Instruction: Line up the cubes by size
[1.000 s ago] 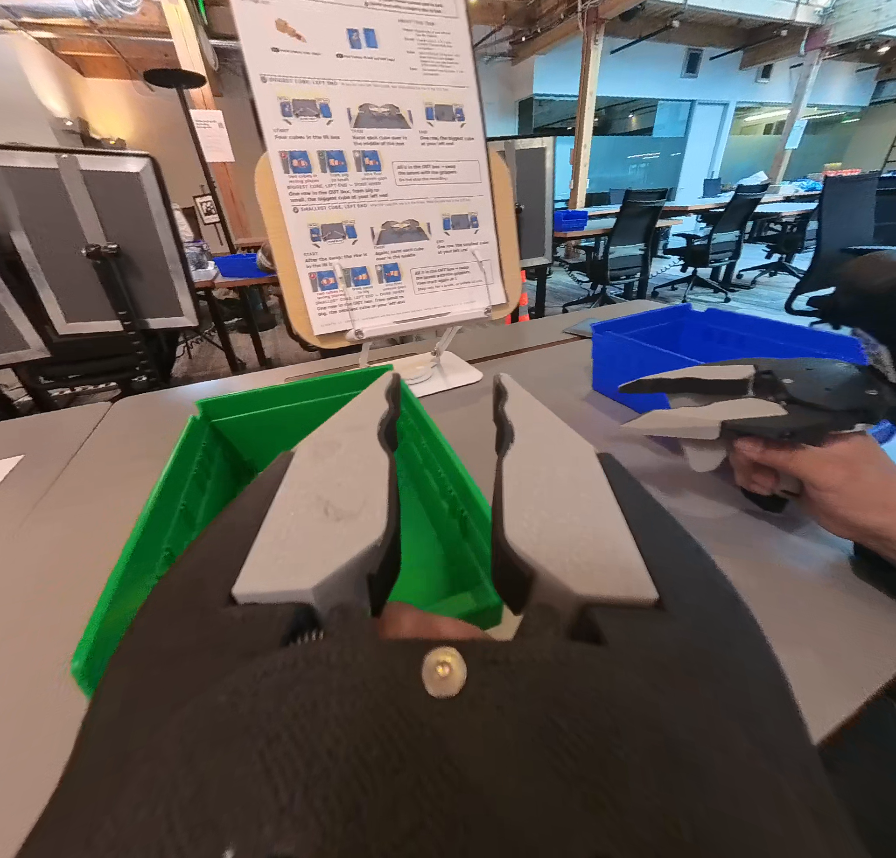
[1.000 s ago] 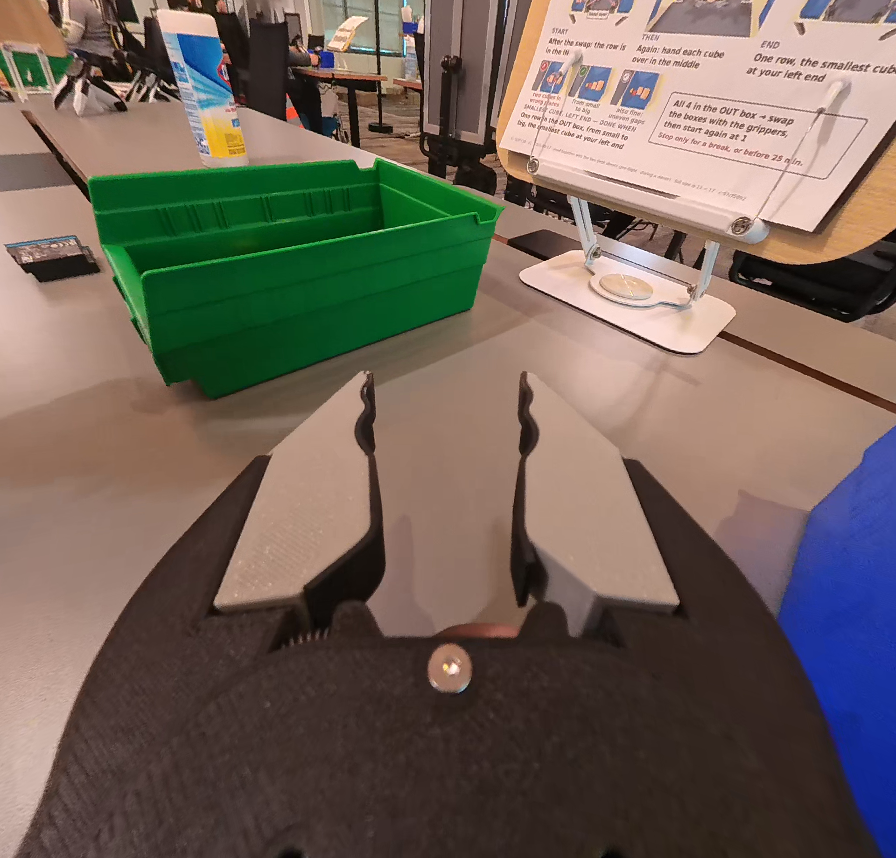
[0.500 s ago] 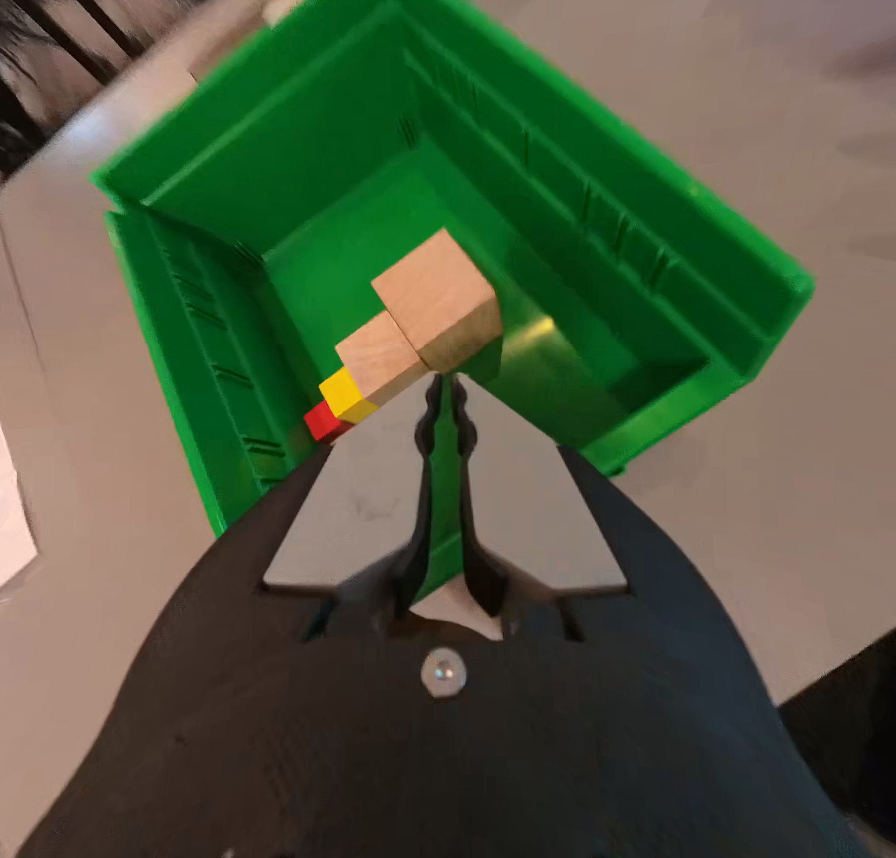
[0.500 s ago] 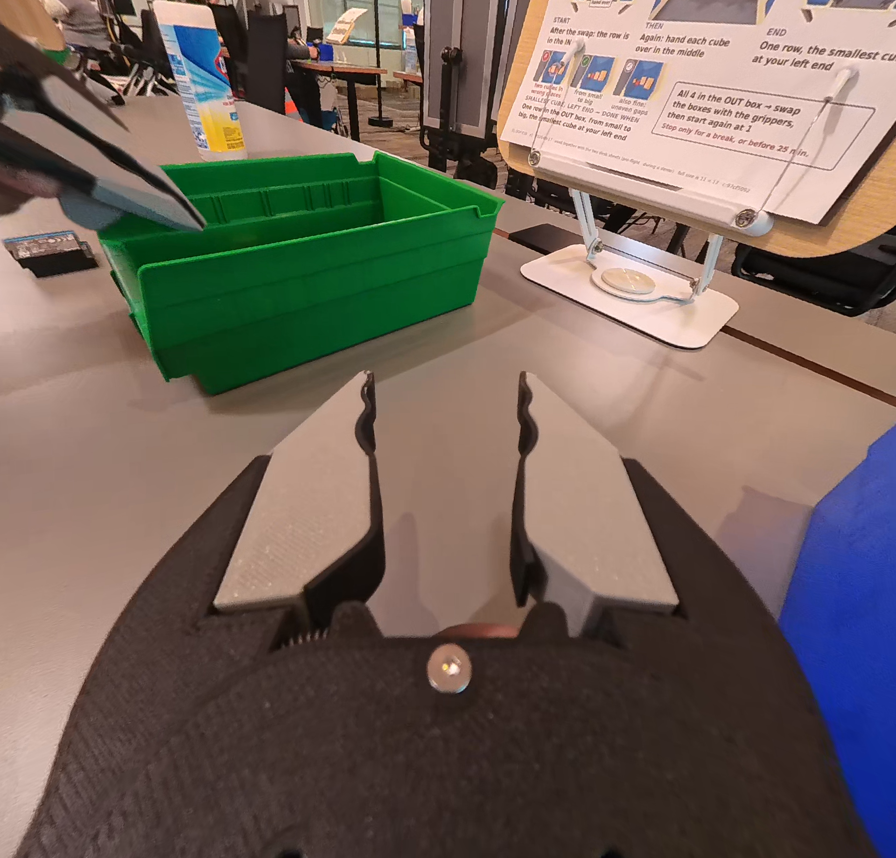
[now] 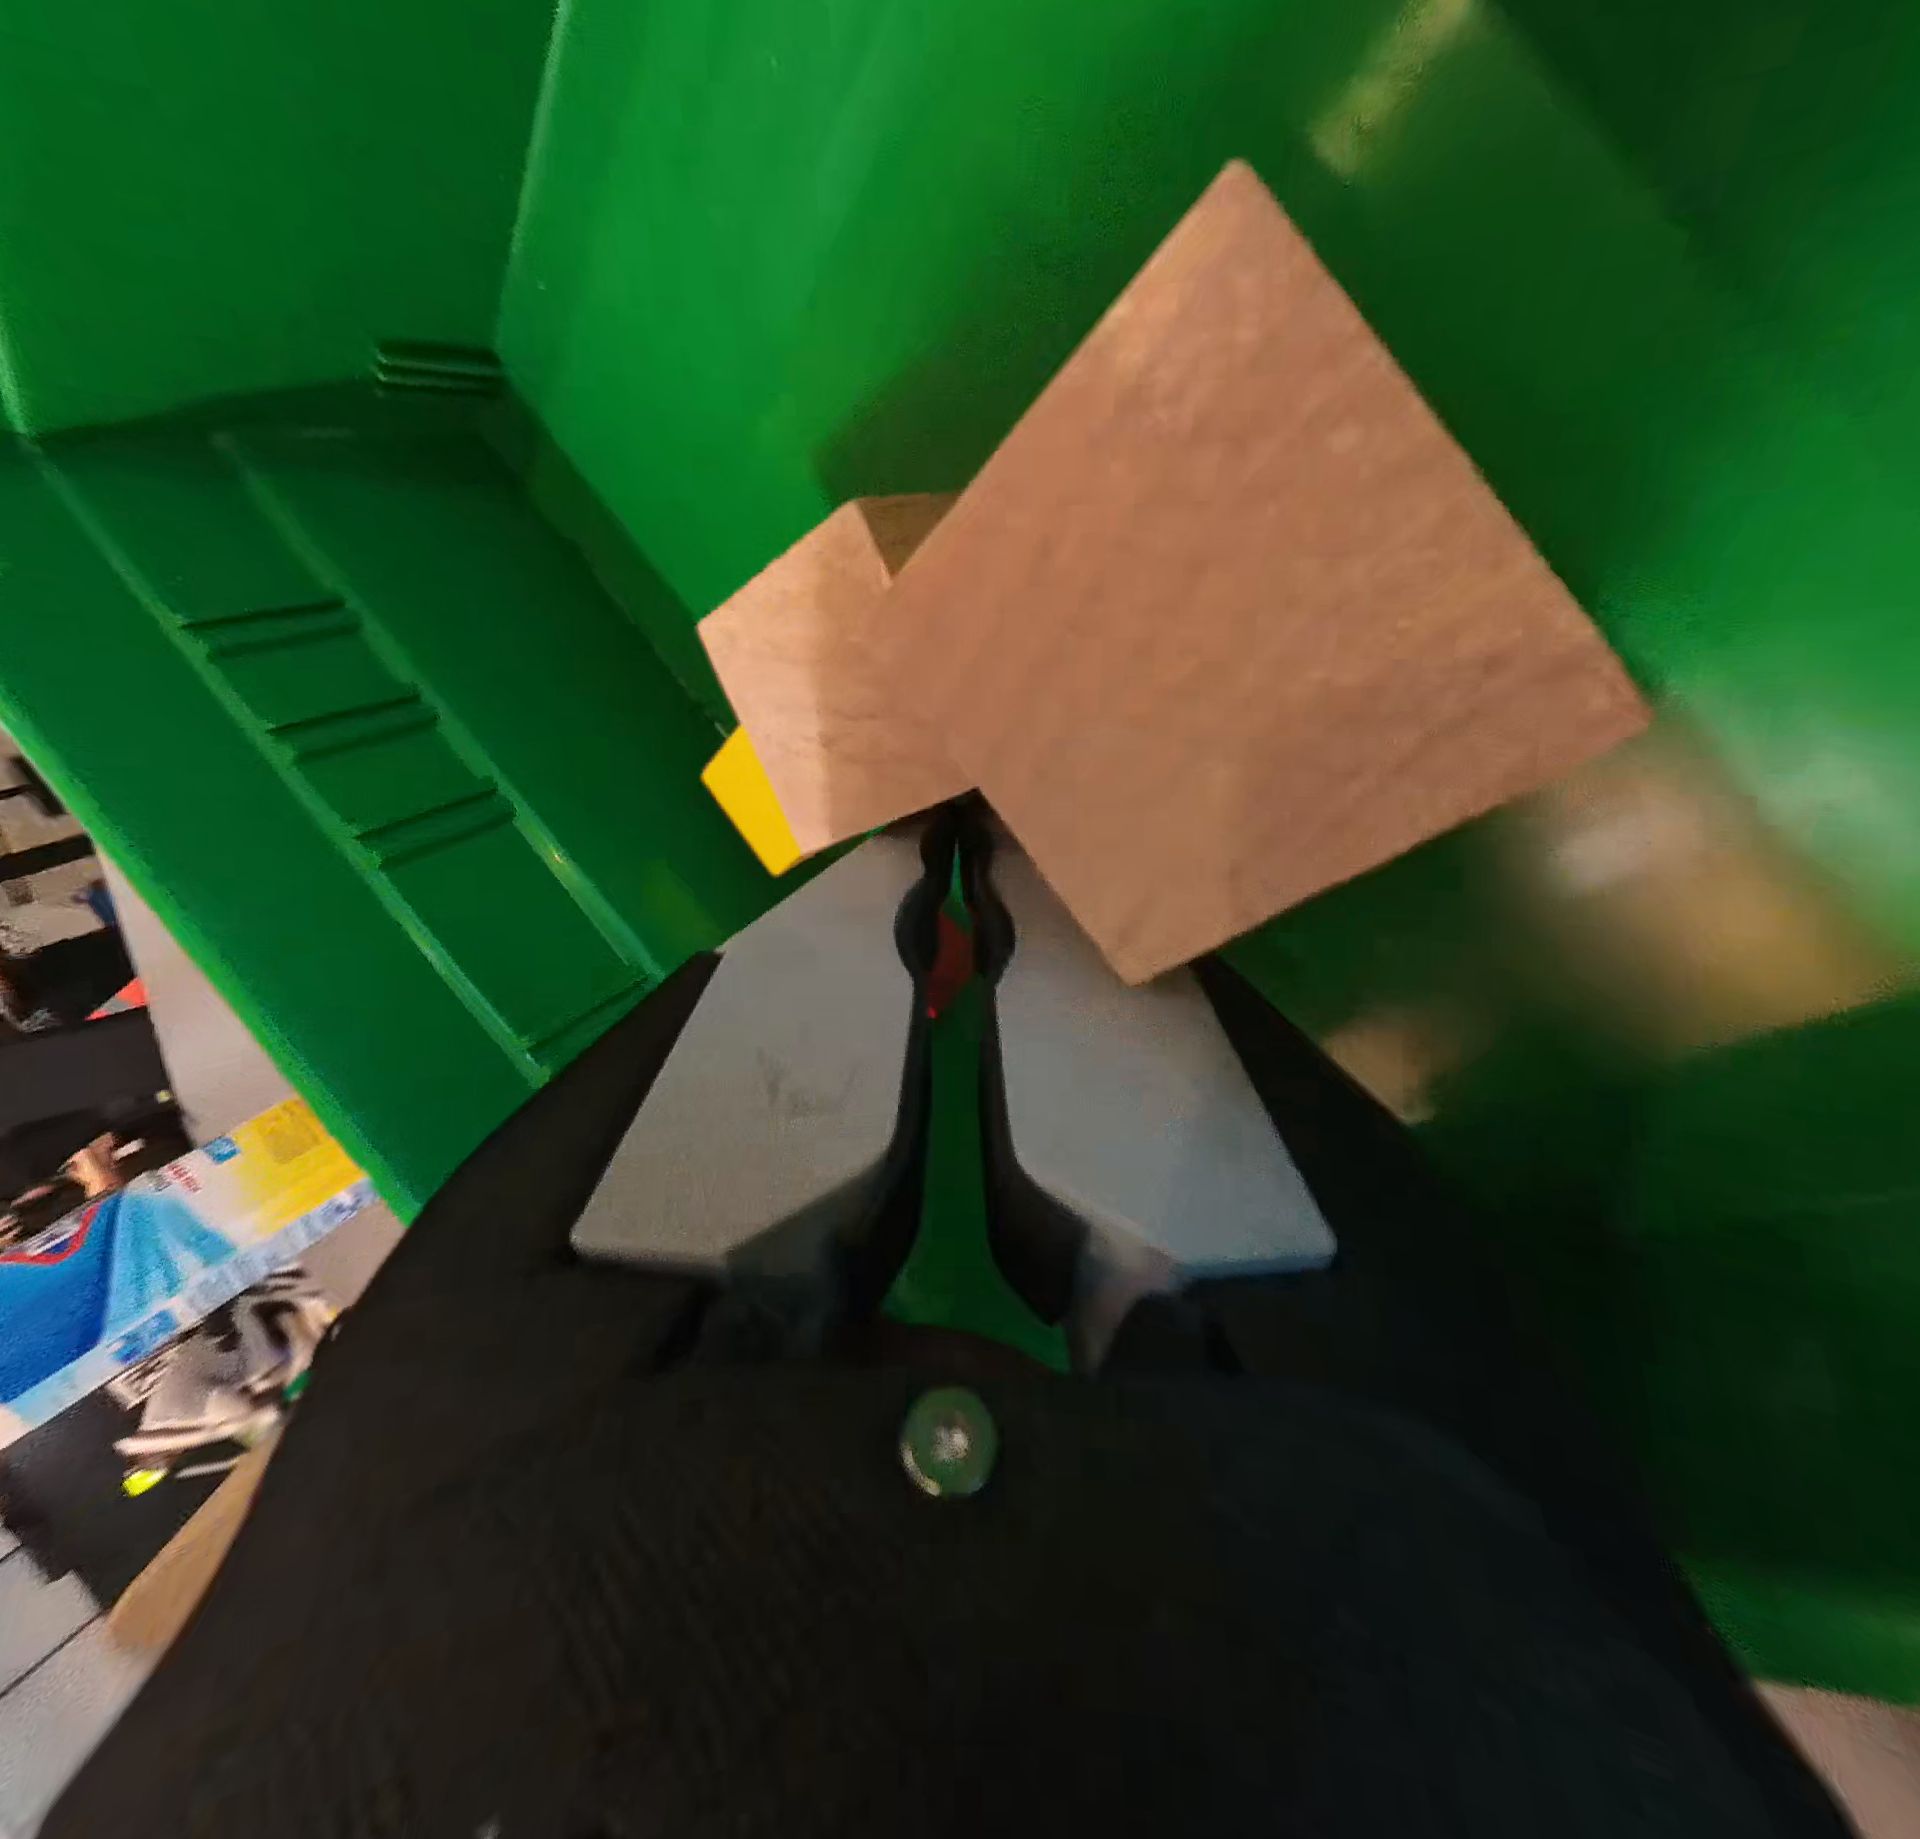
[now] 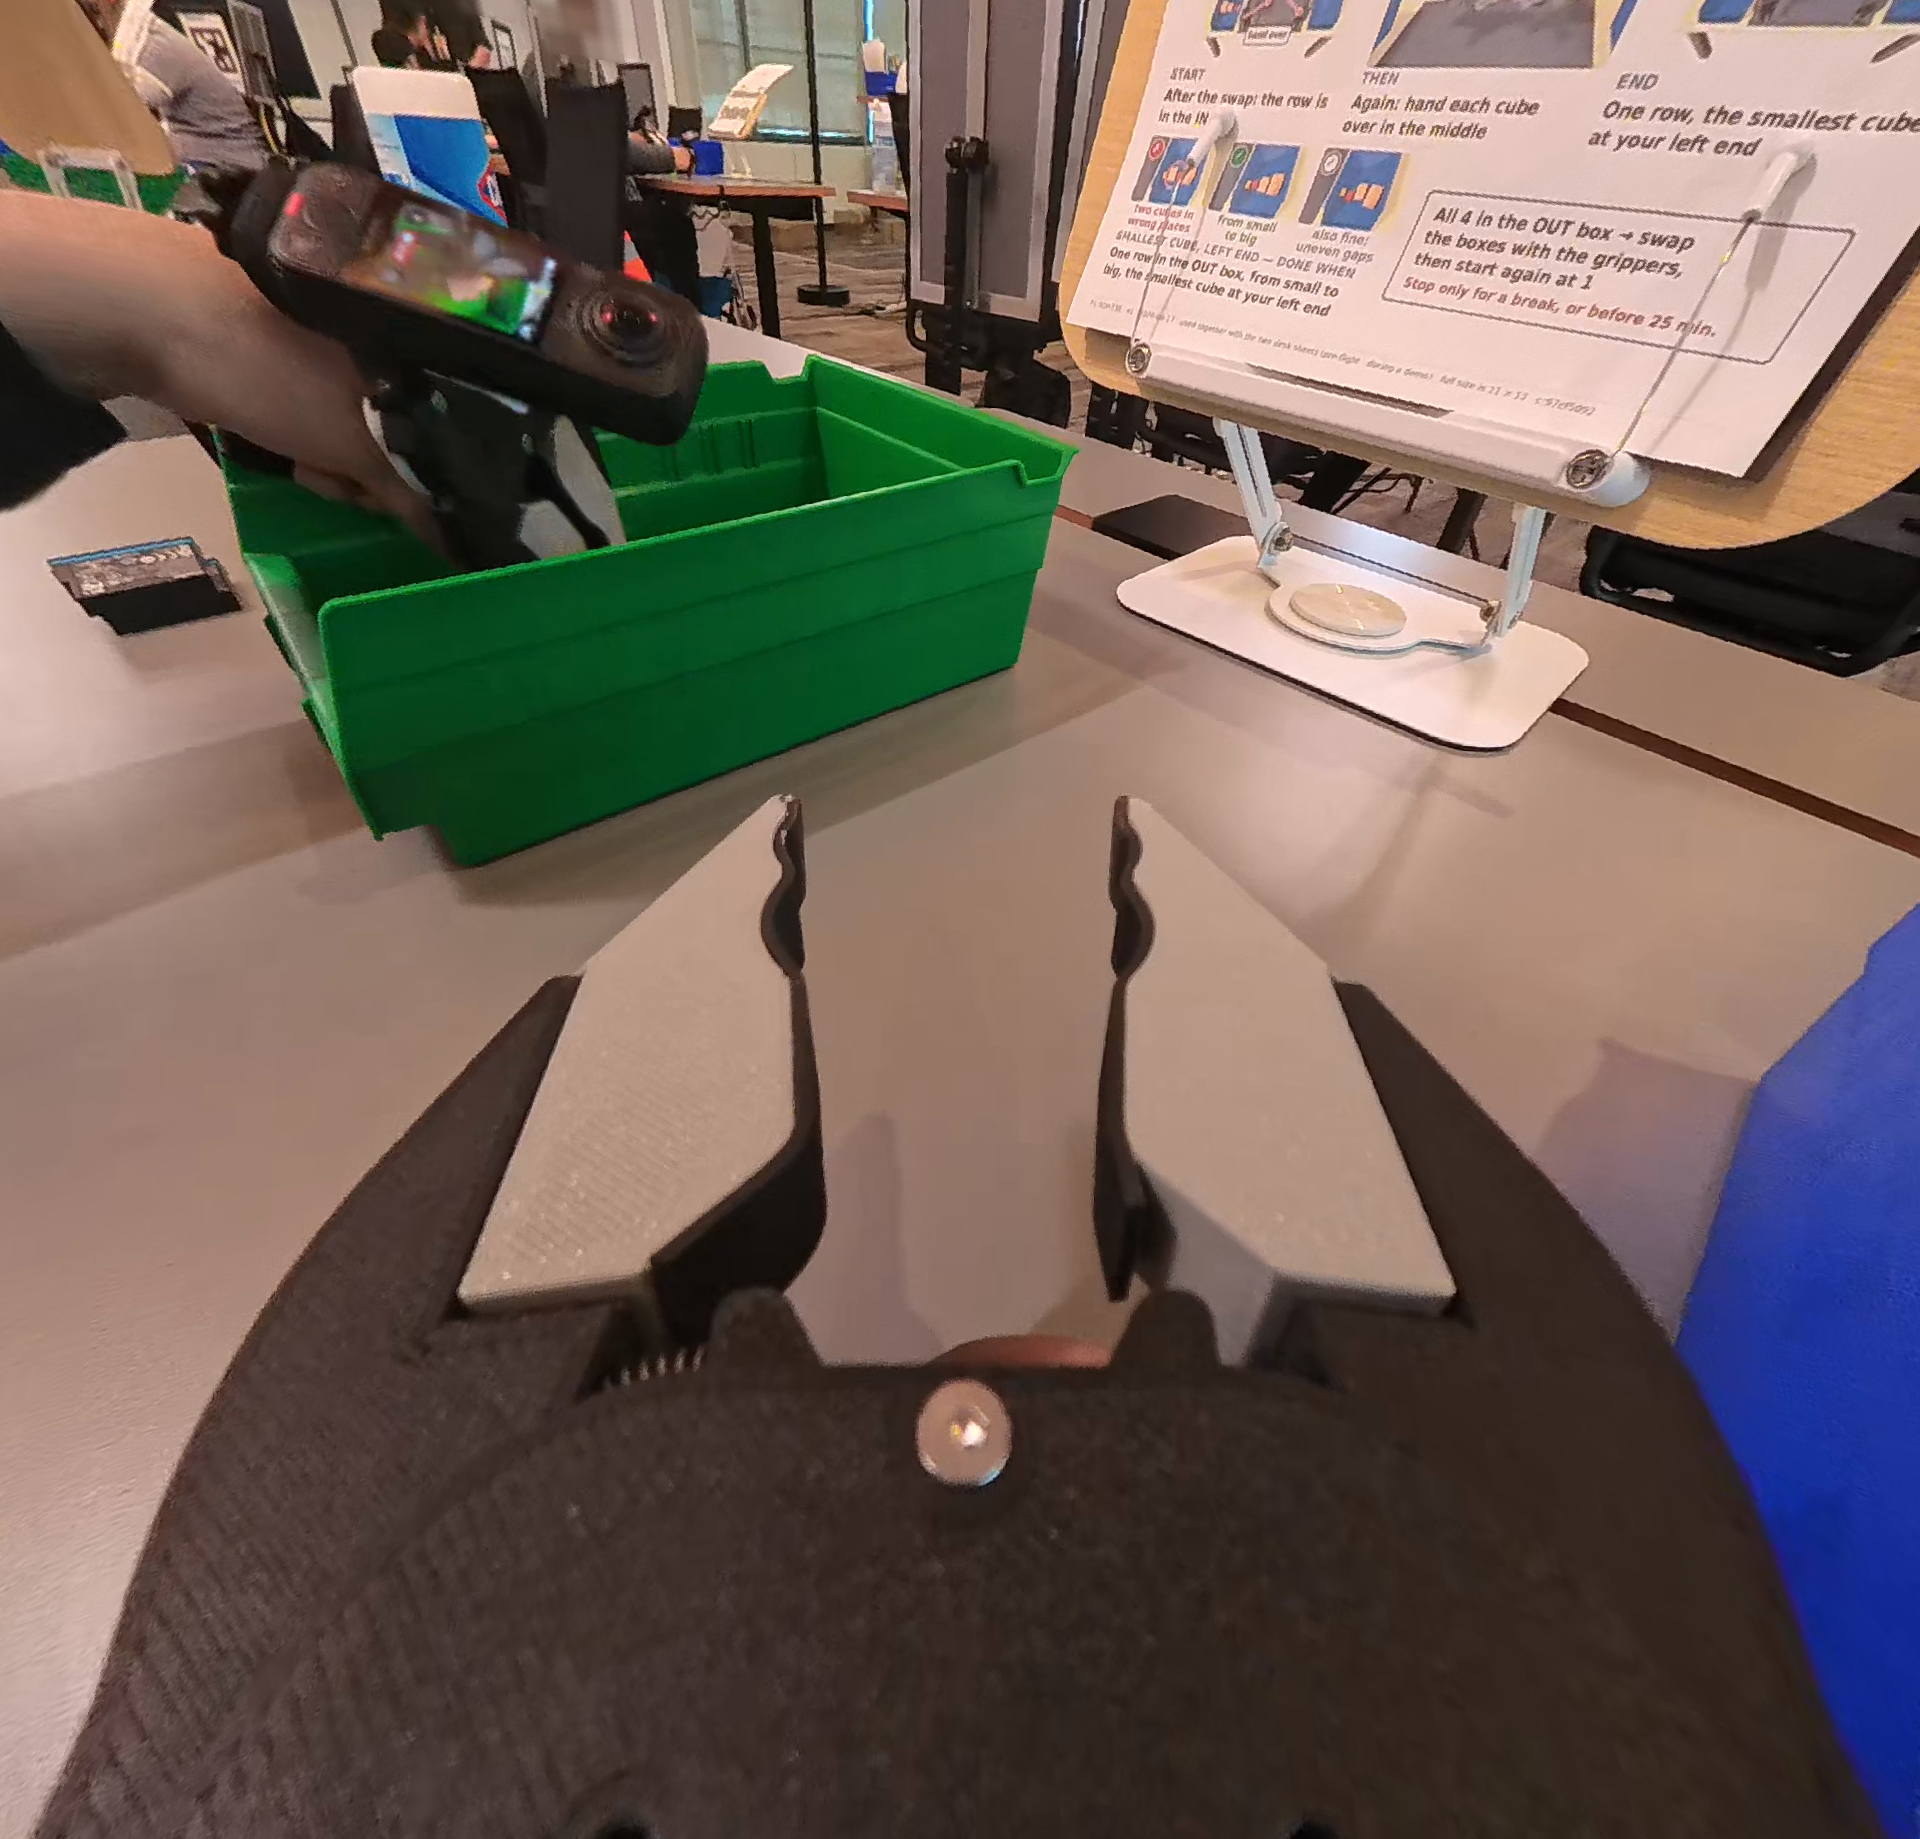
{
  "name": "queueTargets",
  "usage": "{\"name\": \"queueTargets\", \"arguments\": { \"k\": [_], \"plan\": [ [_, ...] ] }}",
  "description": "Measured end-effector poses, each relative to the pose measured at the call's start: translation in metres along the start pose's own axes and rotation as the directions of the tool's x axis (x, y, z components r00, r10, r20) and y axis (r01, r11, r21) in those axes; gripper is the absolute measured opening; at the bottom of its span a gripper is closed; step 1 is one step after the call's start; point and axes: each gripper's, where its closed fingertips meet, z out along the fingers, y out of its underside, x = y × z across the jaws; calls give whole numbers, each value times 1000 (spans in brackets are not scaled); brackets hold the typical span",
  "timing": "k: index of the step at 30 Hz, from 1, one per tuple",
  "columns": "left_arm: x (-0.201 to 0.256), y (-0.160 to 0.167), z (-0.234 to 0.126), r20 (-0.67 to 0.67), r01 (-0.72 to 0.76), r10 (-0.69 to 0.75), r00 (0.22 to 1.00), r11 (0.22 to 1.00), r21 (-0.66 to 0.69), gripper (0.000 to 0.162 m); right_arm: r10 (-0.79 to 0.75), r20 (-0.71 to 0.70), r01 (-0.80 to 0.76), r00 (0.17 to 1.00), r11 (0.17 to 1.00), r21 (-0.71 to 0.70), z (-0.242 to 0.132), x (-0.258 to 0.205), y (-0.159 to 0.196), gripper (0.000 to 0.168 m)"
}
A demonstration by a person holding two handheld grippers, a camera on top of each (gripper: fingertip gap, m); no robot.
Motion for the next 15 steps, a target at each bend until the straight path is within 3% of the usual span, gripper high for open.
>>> {"name": "queueTargets", "arguments": {
  "k": [7,11,15],
  "plan": [
    [-37,6,-15,161,47,-52,986,998,36,0,-23,8,23,1000,1000,-3,1,-4,0,57],
    [-8,27,-22,29,-34,36,999,997,-65,0,-16,7,16,1000,1000,-3,1,-4,0,57],
    [7,52,-16,-20,-130,129,991,974,-187,0,-10,5,10,1000,1000,-2,1,-3,0,57]
  ]
}}
